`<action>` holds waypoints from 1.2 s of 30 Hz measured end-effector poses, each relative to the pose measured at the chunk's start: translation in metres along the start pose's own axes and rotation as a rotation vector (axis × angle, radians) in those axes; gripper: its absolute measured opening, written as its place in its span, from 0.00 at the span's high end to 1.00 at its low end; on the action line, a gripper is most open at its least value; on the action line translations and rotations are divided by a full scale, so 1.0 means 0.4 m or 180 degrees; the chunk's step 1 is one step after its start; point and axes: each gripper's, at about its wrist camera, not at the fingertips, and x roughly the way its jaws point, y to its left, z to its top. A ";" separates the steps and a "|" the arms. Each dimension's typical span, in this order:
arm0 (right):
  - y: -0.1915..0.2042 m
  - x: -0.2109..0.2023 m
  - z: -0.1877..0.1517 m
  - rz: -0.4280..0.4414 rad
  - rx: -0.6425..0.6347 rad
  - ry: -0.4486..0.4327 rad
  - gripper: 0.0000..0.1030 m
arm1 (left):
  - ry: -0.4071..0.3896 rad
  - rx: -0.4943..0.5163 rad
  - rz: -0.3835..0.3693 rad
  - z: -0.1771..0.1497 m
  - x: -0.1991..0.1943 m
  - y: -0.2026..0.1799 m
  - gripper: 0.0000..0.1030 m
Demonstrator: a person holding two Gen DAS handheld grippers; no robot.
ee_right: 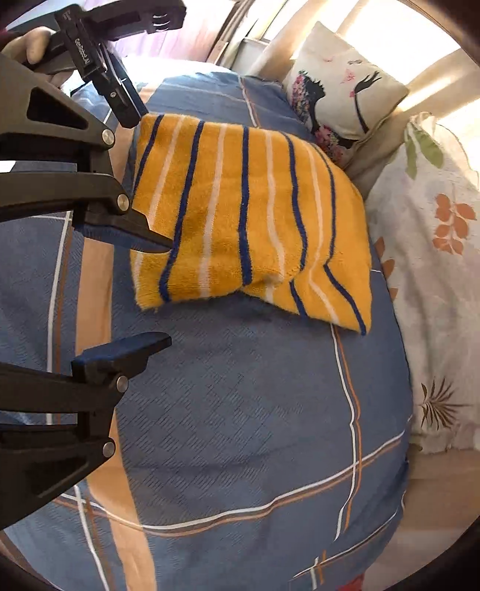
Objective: Fold small clothes
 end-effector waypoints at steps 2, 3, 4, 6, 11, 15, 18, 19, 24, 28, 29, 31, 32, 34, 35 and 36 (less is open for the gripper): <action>-0.014 -0.016 -0.007 0.0132 0.0123 -0.0065 0.50 | -0.0034 -0.0039 -0.0044 -0.018 -0.025 0.003 0.32; -0.023 -0.017 -0.004 0.0152 0.0157 -0.0092 0.48 | -0.0038 -0.0070 -0.0061 -0.025 -0.034 0.013 0.32; -0.026 -0.011 0.006 0.0167 0.0192 -0.0108 0.48 | -0.0044 -0.0104 -0.0086 -0.034 -0.043 0.026 0.32; -0.031 0.017 0.038 0.0381 0.0261 -0.0082 0.50 | -0.0057 -0.0110 -0.0108 -0.049 -0.050 0.018 0.32; -0.009 0.050 0.139 0.0536 0.0220 0.0028 0.88 | -0.0147 -0.0107 -0.0061 -0.054 -0.075 -0.005 0.32; 0.003 0.011 0.177 0.0406 0.0190 -0.0188 0.89 | -0.0175 -0.0100 -0.0003 -0.066 -0.090 -0.004 0.32; -0.006 0.056 0.165 0.0289 0.0237 -0.0050 0.87 | -0.0164 -0.0129 0.0028 -0.074 -0.091 0.004 0.32; -0.010 0.077 0.146 0.0261 0.0226 0.0061 0.86 | -0.0161 -0.0138 0.0027 -0.077 -0.092 0.007 0.32; -0.046 0.037 0.100 0.0066 0.0268 0.0029 0.40 | -0.0172 -0.0169 0.0030 -0.073 -0.097 0.025 0.32; -0.041 -0.087 0.063 -0.0195 0.0256 -0.0457 0.40 | -0.0215 -0.0145 0.0046 -0.057 -0.092 0.027 0.32; -0.025 -0.112 0.051 -0.0139 0.0215 -0.0545 0.40 | -0.0229 -0.0126 0.0049 -0.054 -0.090 0.023 0.32; 0.008 -0.132 0.026 -0.0054 0.0130 -0.0552 0.40 | -0.0270 -0.0078 0.0093 -0.046 -0.087 0.012 0.32; 0.027 -0.131 0.009 -0.0045 0.0062 -0.0509 0.40 | -0.0298 -0.0056 0.0120 -0.043 -0.089 0.005 0.32; 0.053 -0.122 -0.029 -0.0182 -0.0091 -0.0434 0.40 | -0.0428 0.0045 0.0231 -0.037 -0.103 -0.016 0.32; 0.058 -0.112 -0.056 -0.0346 -0.0172 -0.0380 0.40 | -0.0538 0.0144 0.0331 -0.037 -0.114 -0.032 0.32; 0.055 -0.102 -0.080 -0.0463 -0.0205 -0.0323 0.40 | -0.0675 0.0257 0.0455 -0.038 -0.128 -0.049 0.32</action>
